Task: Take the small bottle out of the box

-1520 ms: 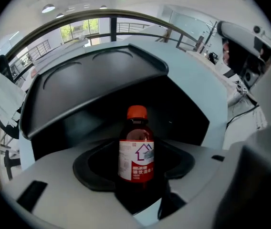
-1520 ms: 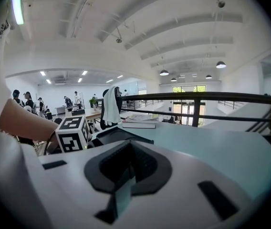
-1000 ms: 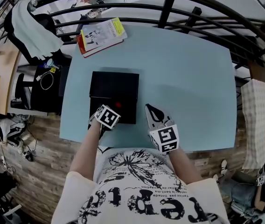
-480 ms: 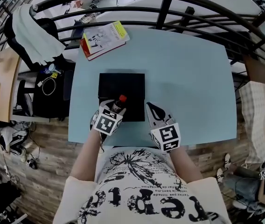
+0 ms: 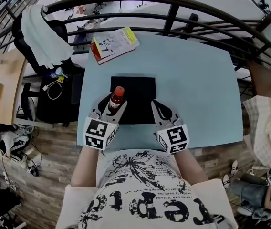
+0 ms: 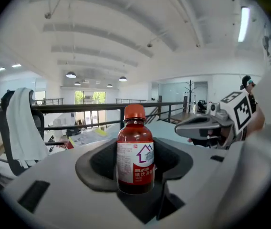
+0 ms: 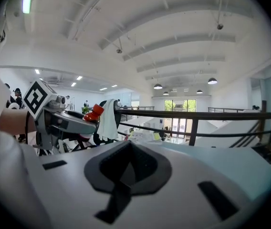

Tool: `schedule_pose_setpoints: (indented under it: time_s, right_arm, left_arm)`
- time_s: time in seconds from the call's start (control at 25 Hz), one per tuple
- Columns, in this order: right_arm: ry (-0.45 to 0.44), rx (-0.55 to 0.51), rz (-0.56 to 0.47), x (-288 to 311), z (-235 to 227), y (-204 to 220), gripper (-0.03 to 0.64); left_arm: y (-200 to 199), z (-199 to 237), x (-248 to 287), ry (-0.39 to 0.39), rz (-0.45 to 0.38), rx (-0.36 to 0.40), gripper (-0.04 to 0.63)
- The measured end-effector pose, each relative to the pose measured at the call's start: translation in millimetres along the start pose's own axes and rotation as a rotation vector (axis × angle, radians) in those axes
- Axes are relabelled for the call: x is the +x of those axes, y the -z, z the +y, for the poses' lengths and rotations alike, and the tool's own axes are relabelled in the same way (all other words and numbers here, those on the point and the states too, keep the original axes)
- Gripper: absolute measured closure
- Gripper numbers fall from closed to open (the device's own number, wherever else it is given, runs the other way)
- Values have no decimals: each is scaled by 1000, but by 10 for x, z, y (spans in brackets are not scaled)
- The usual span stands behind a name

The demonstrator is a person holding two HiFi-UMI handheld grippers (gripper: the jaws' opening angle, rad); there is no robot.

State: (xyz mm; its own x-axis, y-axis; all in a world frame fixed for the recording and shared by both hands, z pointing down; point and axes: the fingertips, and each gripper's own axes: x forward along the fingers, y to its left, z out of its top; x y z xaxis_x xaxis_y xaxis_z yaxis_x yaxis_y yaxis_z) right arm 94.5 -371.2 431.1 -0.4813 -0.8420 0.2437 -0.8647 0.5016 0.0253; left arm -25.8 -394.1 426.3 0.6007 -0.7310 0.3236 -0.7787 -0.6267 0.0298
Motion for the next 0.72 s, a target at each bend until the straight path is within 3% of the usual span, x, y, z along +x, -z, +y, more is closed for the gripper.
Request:
schedule_pose_setpoints:
  time_s: [0.16, 0.36, 0.72]
  right_arm:
    - [17, -11, -62, -7, 36, -234, 609]
    - [22, -27, -134, -50, 56, -492, 609]
    - [6, -52, -164, -52, 132, -629, 609]
  left_arm:
    - [-362, 103, -317, -44, -169, 10, 362]
    - [-597, 148, -561, -81, -299, 31, 362]
    - [-701, 202, -670, -111, -341, 38, 362]
